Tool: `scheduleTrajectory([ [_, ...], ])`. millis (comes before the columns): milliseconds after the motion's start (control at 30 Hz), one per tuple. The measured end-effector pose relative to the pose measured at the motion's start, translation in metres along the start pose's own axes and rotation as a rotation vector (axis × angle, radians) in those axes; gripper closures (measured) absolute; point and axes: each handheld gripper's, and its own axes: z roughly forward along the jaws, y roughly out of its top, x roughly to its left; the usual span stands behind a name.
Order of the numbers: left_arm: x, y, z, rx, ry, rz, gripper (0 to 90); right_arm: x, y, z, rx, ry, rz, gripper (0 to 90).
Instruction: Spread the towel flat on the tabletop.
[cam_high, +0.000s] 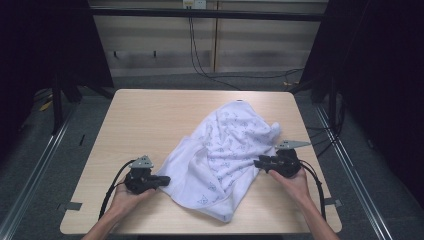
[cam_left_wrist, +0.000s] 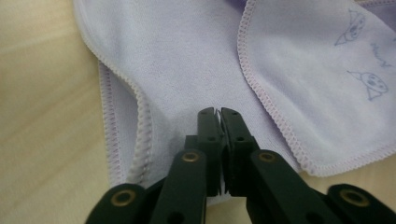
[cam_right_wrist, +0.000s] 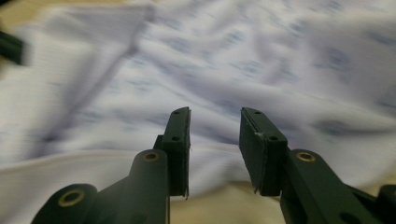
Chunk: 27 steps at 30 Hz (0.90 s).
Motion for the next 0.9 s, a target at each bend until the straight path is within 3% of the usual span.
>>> scheduleTrajectory([
  [67,-0.006,-0.005,-0.004,0.013,-0.007,-0.020,90.0,0.024,0.002,0.000,-0.010,0.089,-0.024,65.1],
  [133,-0.016,-0.010,-0.009,0.036,-0.028,-0.008,90.0,0.049,0.003,0.006,0.002,0.170,-0.048,65.7],
  [167,-0.025,-0.016,-0.012,0.060,-0.078,-0.016,90.0,0.073,0.002,0.015,0.026,0.257,-0.067,66.1],
  [200,-0.025,-0.016,-0.012,0.060,-0.078,-0.016,89.9,0.073,0.002,0.015,0.026,0.257,-0.067,66.1],
  [233,-0.034,-0.020,-0.015,0.055,-0.136,0.025,87.0,0.095,0.002,0.026,0.051,0.332,-0.086,66.8],
  [267,-0.034,-0.020,-0.015,0.055,-0.136,0.025,85.6,0.095,0.002,0.026,0.051,0.332,-0.086,66.8],
  [333,-0.040,-0.018,-0.017,0.037,-0.138,0.044,84.7,0.113,0.001,0.039,0.075,0.390,-0.103,66.8],
  [367,-0.038,-0.015,-0.017,0.021,-0.142,0.039,84.3,0.128,0.000,0.052,0.114,0.432,-0.138,65.9],
  [400,-0.036,-0.011,-0.017,0.003,-0.125,0.042,84.3,0.128,0.000,0.052,0.114,0.432,-0.138,65.9],
  [433,-0.028,-0.004,-0.014,-0.029,-0.095,0.022,83.7,0.140,-0.001,0.063,0.148,0.462,-0.168,63.3],
  [467,-0.028,-0.004,-0.014,-0.029,-0.095,0.022,83.2,0.140,-0.001,0.063,0.148,0.462,-0.168,63.3],
  [500,-0.019,0.001,-0.008,-0.033,-0.044,0.000,82.4,0.147,-0.003,0.074,0.180,0.470,-0.182,58.6],
  [533,-0.019,0.001,-0.008,-0.033,-0.044,0.000,82.2,0.147,-0.003,0.074,0.180,0.470,-0.182,58.6],
  [600,-0.012,0.001,-0.003,-0.018,0.002,-0.006,81.8,0.152,-0.008,0.083,0.212,0.454,-0.215,54.7],
  [667,-0.009,-0.002,-0.003,-0.003,0.012,-0.014,81.8,0.154,-0.013,0.090,0.237,0.434,-0.242,53.1],
  [700,-0.008,-0.004,-0.003,-0.002,-0.001,-0.022,81.3,0.155,-0.016,0.090,0.217,0.424,-0.297,57.0],
  [767,-0.008,-0.004,-0.003,0.000,0.001,-0.021,81.2,0.155,-0.017,0.090,0.207,0.417,-0.315,61.2],
  [833,-0.009,-0.004,-0.003,0.002,0.005,-0.015,81.4,0.154,-0.017,0.089,0.200,0.371,-0.327,78.2],
  [900,-0.011,-0.005,-0.004,0.010,0.007,-0.001,82.9,0.148,-0.016,0.086,0.206,0.361,-0.305,89.3],
])
